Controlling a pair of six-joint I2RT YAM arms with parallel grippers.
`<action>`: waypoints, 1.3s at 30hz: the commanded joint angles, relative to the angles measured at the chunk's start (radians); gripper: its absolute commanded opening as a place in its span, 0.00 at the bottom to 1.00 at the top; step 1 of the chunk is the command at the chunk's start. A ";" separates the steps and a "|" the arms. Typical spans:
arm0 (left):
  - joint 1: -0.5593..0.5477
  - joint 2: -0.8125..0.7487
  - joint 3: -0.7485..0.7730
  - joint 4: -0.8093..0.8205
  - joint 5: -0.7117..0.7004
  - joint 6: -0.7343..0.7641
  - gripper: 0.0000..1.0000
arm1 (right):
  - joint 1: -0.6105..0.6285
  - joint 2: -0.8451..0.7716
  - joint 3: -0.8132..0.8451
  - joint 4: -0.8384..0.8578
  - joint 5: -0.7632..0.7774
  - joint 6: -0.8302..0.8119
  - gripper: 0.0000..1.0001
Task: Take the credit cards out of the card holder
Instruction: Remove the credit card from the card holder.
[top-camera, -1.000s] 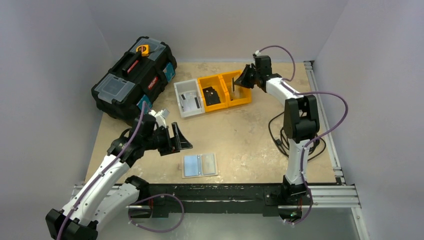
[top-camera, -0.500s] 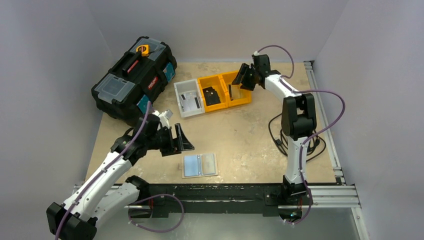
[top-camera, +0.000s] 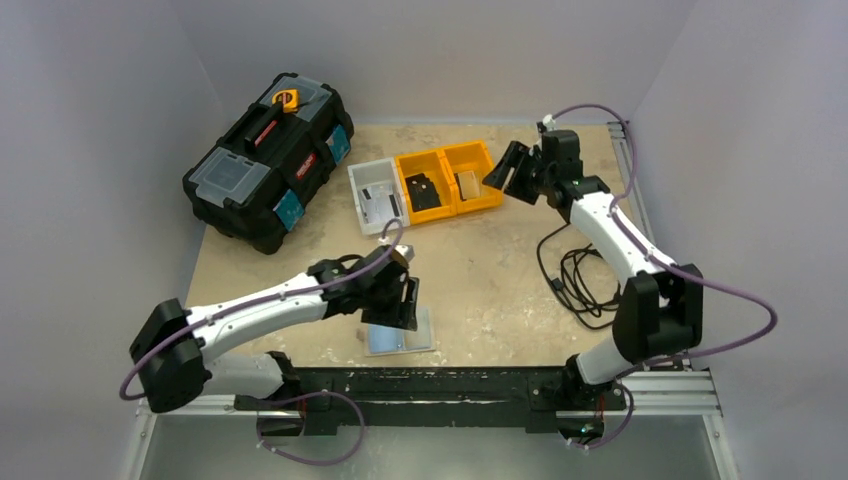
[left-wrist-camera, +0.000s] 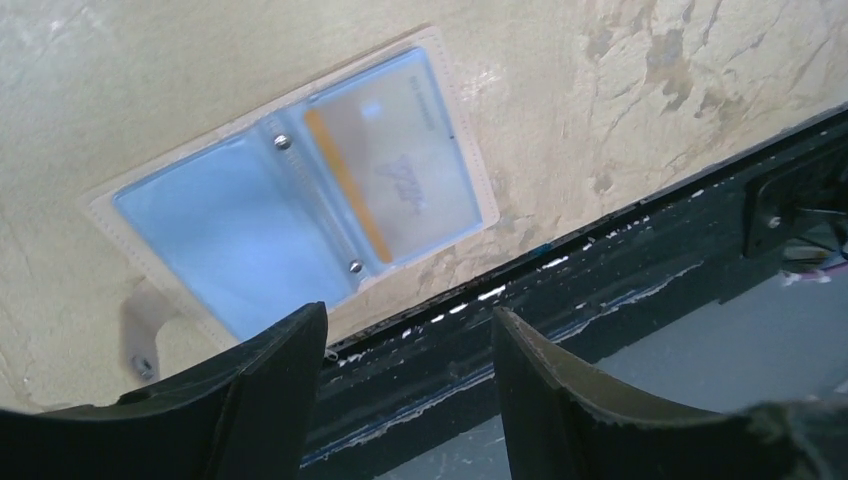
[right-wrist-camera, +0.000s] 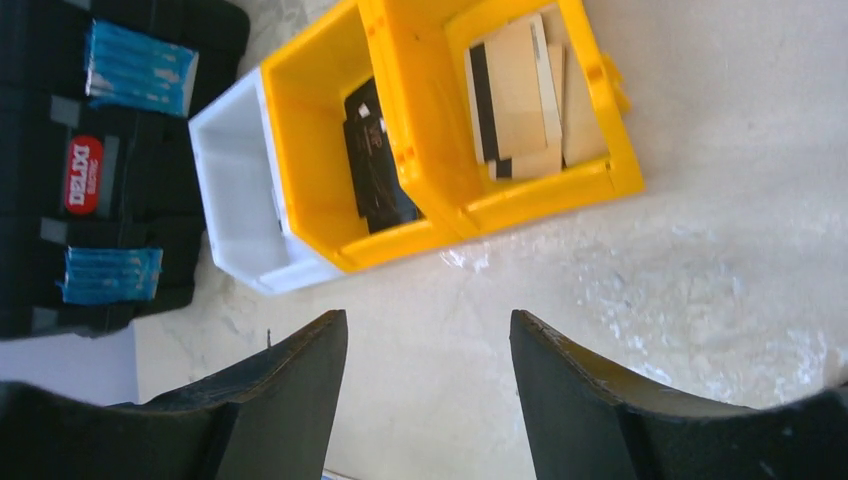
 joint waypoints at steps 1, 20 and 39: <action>-0.118 0.138 0.144 0.010 -0.172 0.015 0.57 | 0.009 -0.125 -0.176 0.027 -0.005 0.009 0.61; -0.227 0.492 0.245 0.016 -0.301 -0.011 0.43 | 0.022 -0.424 -0.530 -0.020 -0.034 -0.018 0.61; -0.219 0.486 0.188 0.032 -0.339 -0.019 0.00 | 0.221 -0.455 -0.622 0.034 -0.010 0.079 0.60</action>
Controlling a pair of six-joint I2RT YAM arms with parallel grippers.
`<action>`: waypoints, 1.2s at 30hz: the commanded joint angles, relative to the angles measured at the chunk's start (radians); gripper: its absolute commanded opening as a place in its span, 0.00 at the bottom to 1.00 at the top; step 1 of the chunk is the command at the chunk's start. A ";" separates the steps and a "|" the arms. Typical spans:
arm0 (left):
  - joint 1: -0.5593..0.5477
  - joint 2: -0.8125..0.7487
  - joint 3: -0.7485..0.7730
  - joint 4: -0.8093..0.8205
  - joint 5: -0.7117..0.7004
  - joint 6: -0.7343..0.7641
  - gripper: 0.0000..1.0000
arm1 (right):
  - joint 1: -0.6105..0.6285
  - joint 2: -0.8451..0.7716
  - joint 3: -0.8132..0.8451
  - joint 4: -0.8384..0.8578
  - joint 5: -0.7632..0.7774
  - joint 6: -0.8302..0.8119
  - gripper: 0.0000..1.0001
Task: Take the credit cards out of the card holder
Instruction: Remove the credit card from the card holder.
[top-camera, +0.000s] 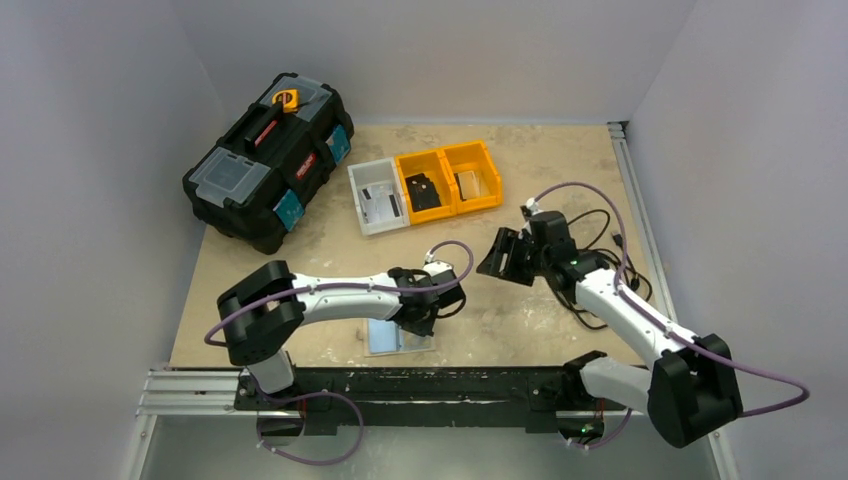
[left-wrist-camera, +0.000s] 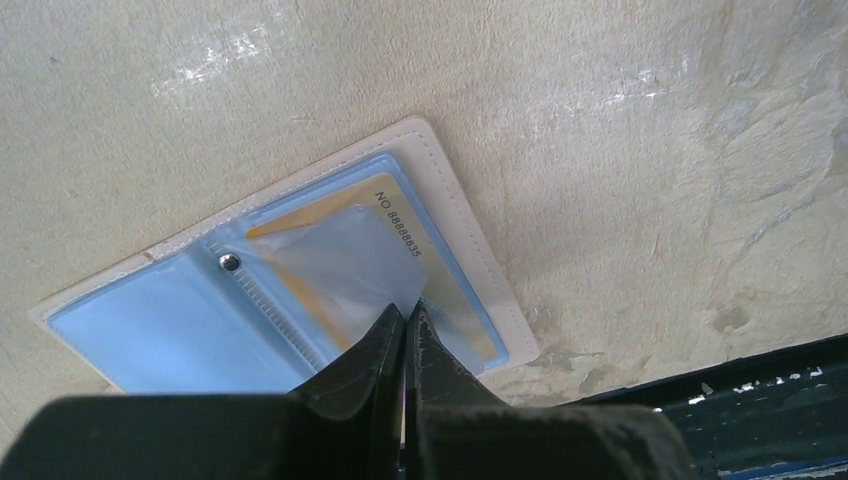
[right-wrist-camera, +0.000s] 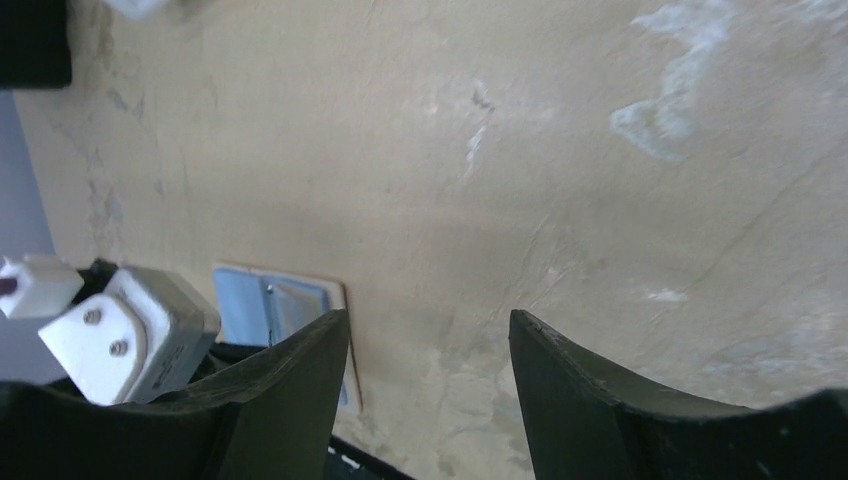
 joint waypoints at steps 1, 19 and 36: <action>0.012 -0.042 -0.051 0.040 -0.022 0.000 0.00 | 0.126 -0.005 -0.027 0.078 0.001 0.075 0.58; 0.107 -0.350 -0.281 0.283 0.125 -0.017 0.00 | 0.446 0.253 -0.008 0.361 -0.011 0.246 0.16; 0.110 -0.508 -0.315 0.130 0.004 -0.075 0.28 | 0.580 0.462 0.086 0.451 -0.018 0.286 0.14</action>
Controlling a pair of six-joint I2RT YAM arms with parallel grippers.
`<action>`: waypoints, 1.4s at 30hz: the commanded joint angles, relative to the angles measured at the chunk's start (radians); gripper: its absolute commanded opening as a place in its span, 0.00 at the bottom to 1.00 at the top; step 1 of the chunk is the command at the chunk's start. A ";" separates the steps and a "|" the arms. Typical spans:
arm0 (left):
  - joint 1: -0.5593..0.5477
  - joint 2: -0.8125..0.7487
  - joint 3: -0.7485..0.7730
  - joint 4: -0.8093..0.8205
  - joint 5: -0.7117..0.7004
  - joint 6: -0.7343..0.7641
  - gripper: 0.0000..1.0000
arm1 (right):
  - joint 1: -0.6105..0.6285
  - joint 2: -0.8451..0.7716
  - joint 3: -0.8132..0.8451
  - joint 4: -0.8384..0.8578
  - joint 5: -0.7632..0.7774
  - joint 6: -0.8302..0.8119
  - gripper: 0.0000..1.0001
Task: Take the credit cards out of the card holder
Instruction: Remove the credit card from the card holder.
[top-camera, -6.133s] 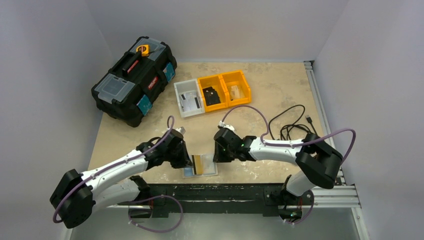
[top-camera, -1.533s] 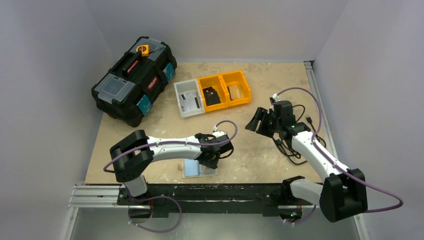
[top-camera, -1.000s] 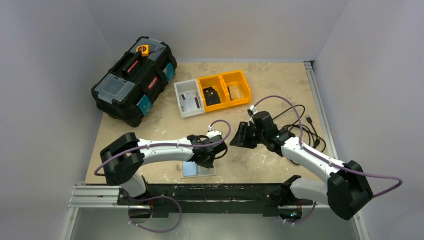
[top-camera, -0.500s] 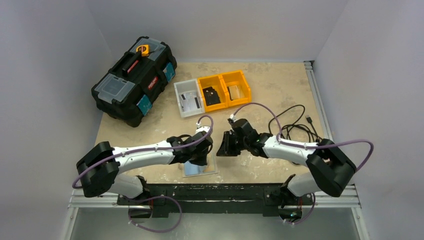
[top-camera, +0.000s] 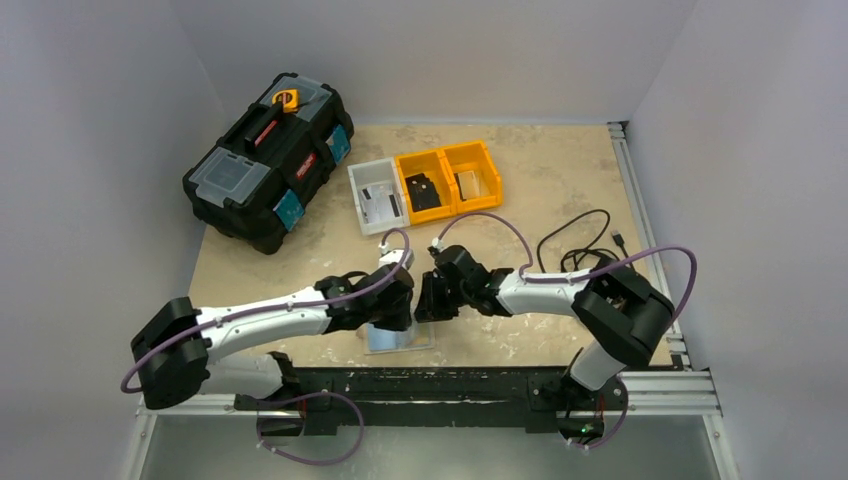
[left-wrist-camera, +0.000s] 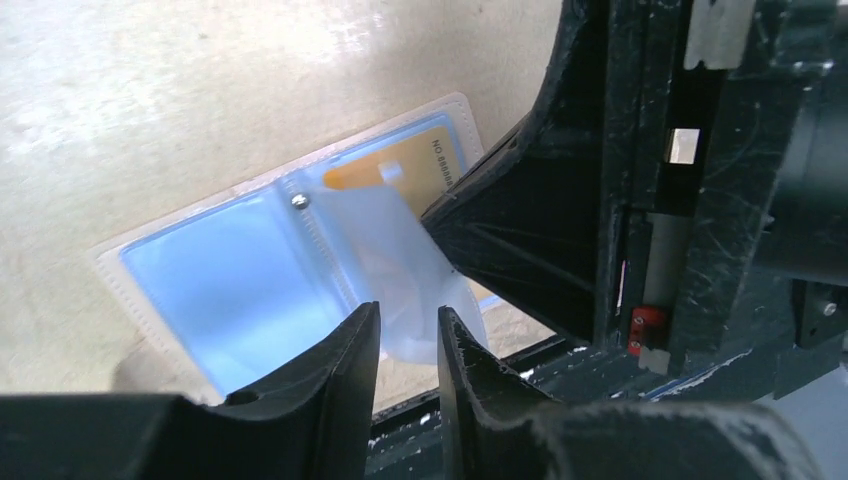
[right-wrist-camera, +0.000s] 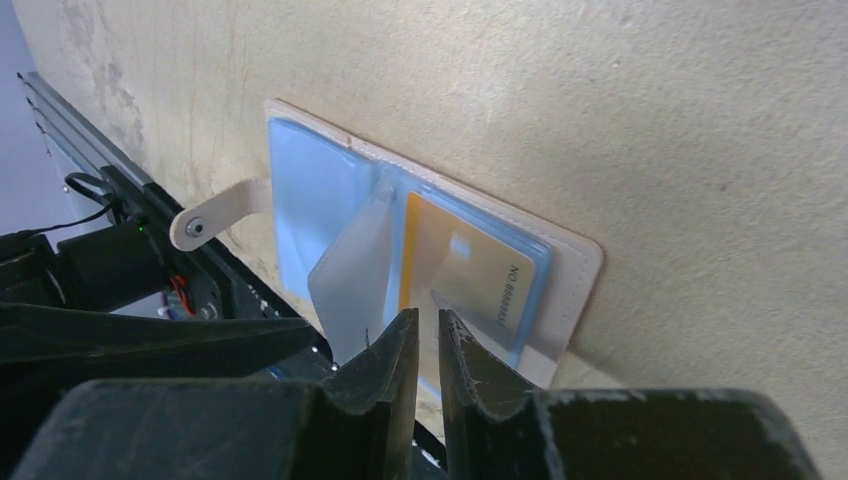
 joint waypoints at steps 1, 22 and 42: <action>0.004 -0.101 0.004 -0.126 -0.111 -0.054 0.29 | 0.018 -0.009 0.051 0.045 -0.011 0.018 0.14; 0.031 -0.309 -0.028 -0.291 -0.100 -0.132 0.31 | 0.151 0.202 0.219 0.028 -0.013 0.036 0.13; 0.265 -0.092 -0.235 0.313 0.446 -0.188 0.27 | 0.100 -0.071 0.115 -0.274 0.254 -0.033 0.33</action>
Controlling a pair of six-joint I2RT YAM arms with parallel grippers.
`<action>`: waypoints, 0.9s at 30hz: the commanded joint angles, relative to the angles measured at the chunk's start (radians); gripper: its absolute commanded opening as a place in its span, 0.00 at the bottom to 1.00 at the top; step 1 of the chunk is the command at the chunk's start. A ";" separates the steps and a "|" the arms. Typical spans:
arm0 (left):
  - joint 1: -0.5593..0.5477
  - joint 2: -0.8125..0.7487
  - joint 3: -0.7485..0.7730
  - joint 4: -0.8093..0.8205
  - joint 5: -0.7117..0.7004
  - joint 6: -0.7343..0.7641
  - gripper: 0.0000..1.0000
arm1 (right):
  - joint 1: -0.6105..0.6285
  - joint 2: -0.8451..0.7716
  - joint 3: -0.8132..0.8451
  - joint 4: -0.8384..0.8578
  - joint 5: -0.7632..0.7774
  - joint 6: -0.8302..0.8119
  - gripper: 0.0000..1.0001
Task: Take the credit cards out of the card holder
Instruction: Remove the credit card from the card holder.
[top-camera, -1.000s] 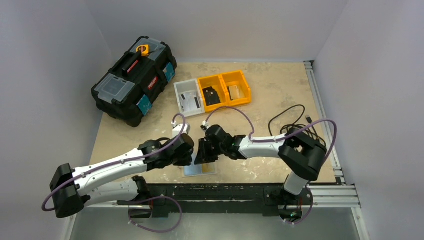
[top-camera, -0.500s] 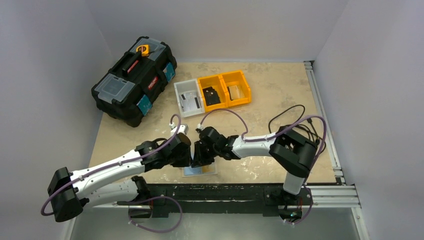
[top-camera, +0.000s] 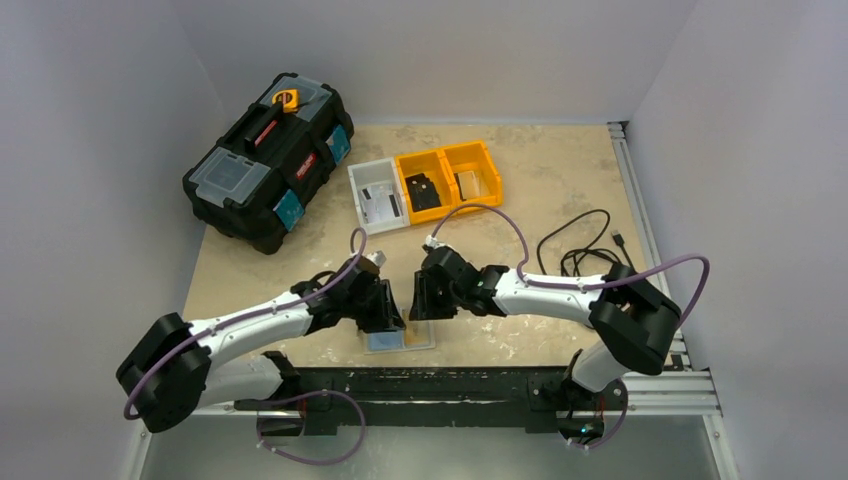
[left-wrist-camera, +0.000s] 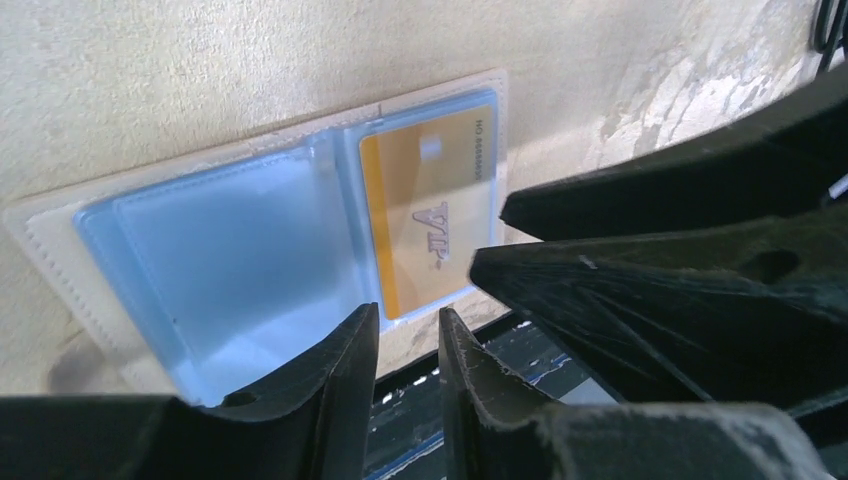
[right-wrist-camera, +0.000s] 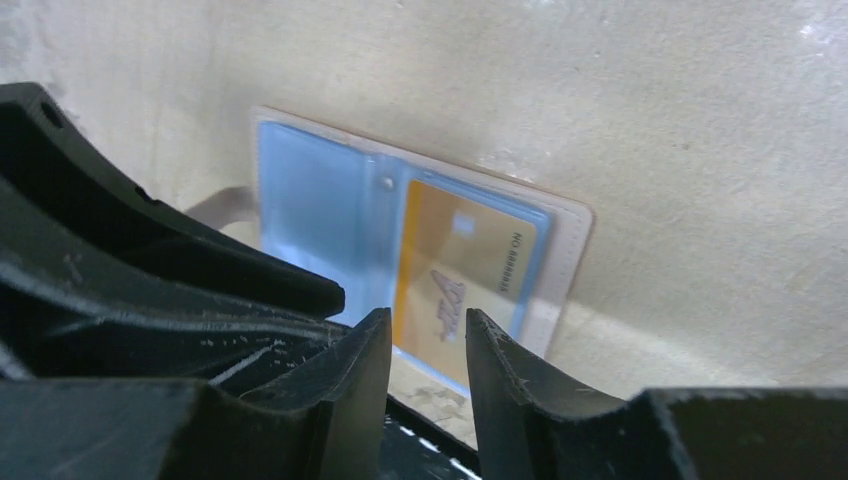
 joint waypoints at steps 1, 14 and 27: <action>0.041 0.063 -0.046 0.212 0.148 -0.037 0.27 | 0.005 -0.015 -0.012 -0.044 0.066 -0.041 0.32; 0.059 0.134 -0.051 0.154 0.076 0.001 0.23 | 0.006 0.031 0.018 -0.089 0.142 -0.071 0.25; 0.060 0.220 -0.075 0.225 0.069 0.002 0.21 | 0.021 0.063 0.018 -0.062 0.095 -0.078 0.14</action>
